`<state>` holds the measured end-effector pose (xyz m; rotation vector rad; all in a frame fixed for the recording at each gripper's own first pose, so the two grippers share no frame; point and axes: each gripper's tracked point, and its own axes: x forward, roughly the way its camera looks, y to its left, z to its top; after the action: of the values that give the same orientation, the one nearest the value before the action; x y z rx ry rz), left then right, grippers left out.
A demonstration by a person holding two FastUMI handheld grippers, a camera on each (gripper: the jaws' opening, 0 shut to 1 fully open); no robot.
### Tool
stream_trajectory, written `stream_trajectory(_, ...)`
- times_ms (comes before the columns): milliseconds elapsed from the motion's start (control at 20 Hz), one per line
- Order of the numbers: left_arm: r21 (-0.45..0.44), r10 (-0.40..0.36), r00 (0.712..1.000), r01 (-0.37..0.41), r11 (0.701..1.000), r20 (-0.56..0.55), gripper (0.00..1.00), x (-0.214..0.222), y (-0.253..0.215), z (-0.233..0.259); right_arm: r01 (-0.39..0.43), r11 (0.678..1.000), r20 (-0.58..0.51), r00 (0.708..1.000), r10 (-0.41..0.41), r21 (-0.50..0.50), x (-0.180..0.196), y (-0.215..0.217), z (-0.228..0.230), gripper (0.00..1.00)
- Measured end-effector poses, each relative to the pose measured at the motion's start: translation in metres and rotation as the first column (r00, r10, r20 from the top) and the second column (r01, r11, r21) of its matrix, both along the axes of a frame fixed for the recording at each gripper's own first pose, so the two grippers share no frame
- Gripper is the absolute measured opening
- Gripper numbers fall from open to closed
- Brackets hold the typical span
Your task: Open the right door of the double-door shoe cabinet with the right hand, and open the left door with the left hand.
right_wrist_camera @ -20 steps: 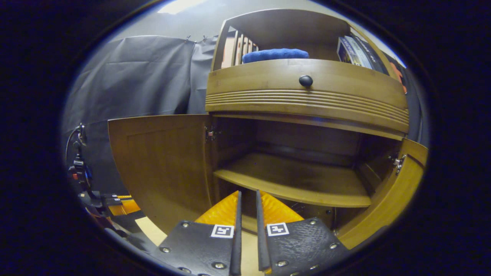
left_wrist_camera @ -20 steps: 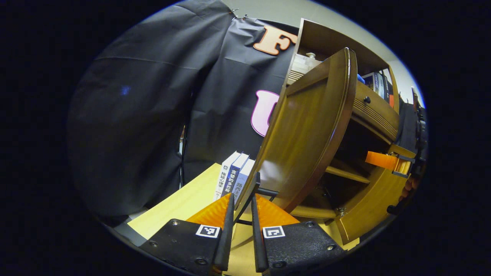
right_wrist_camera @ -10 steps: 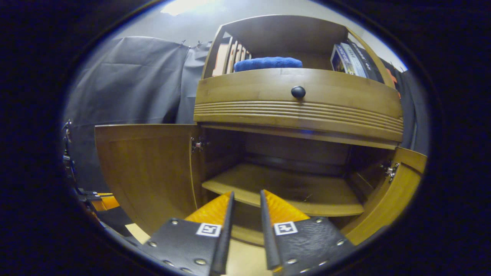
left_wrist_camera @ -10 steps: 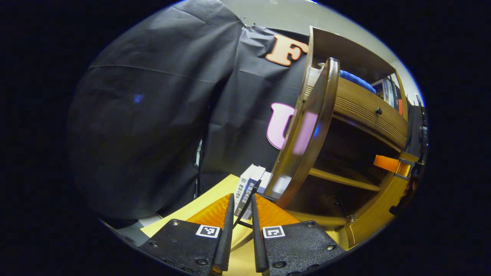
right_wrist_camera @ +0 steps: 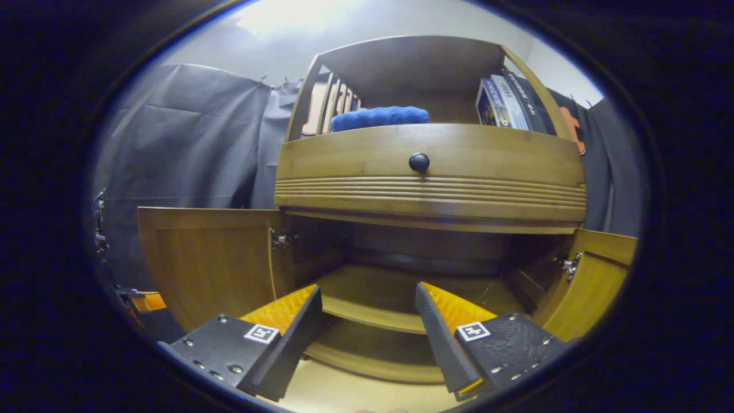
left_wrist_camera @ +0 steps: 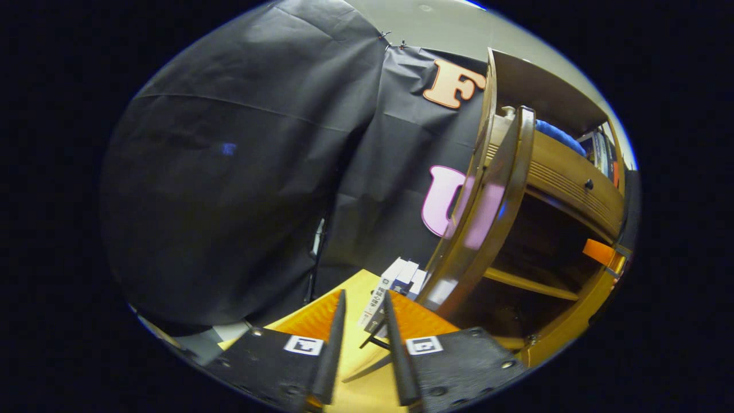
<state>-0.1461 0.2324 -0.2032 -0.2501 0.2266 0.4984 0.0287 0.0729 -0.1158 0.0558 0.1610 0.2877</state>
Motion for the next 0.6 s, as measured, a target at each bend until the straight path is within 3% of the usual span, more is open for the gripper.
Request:
stream_trajectory(100,0.013,0.029,0.999,-0.029,0.999,-0.015,0.67,0.001,0.009,0.000,0.012,1.000,-0.006,1.000,-0.012,0.003,-0.001,-0.005,-0.002,0.97)
stream_trajectory(400,0.107,0.114,0.993,-0.114,0.988,0.010,0.89,0.006,0.041,0.037,0.050,0.999,-0.004,0.999,-0.051,-0.005,-0.004,-0.028,-0.001,0.96)
stream_trajectory(600,0.139,0.163,0.985,-0.169,0.976,0.055,0.96,0.012,0.059,0.094,0.078,0.997,-0.006,0.997,-0.078,-0.009,-0.008,-0.042,-0.001,0.96)
